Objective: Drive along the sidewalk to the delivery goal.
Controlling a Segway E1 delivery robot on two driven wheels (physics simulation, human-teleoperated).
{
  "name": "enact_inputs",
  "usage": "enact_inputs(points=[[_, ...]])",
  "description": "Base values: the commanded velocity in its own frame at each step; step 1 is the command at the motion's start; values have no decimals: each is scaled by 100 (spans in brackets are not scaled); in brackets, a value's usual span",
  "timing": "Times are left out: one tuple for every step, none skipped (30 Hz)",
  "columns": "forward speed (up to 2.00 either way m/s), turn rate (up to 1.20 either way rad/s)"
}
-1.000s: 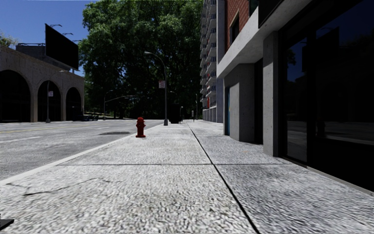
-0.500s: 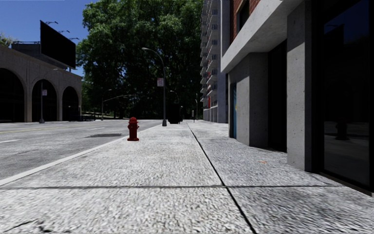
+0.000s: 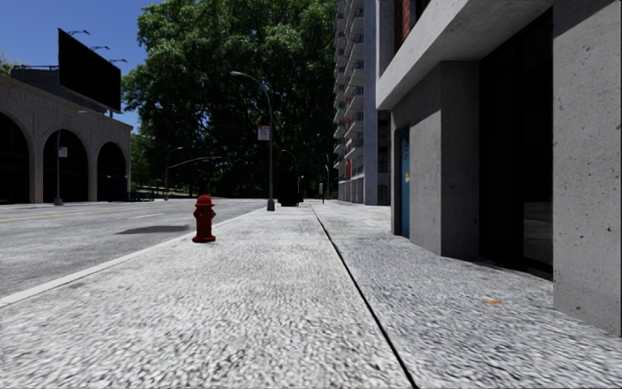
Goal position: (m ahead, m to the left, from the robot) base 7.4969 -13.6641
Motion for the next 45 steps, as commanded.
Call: enact_inputs(points=[[200,0],[200,0],[200,0],[200,0],[200,0],[200,0],[200,0],[200,0],[200,0],[200,0],[200,0],[200,0],[200,0],[200,0],[200,0],[200,0],[200,0],[200,0],[200,0],[200,0],[200,0],[200,0],[200,0],[200,0],[200,0],[200,0],[200,0],[200,0],[200,0],[200,0],[200,0],[200,0],[200,0],[200,0],[200,0],[200,0],[200,0],[200,0],[200,0],[200,0],[200,0],[200,0],[200,0],[200,0],[200,0]])
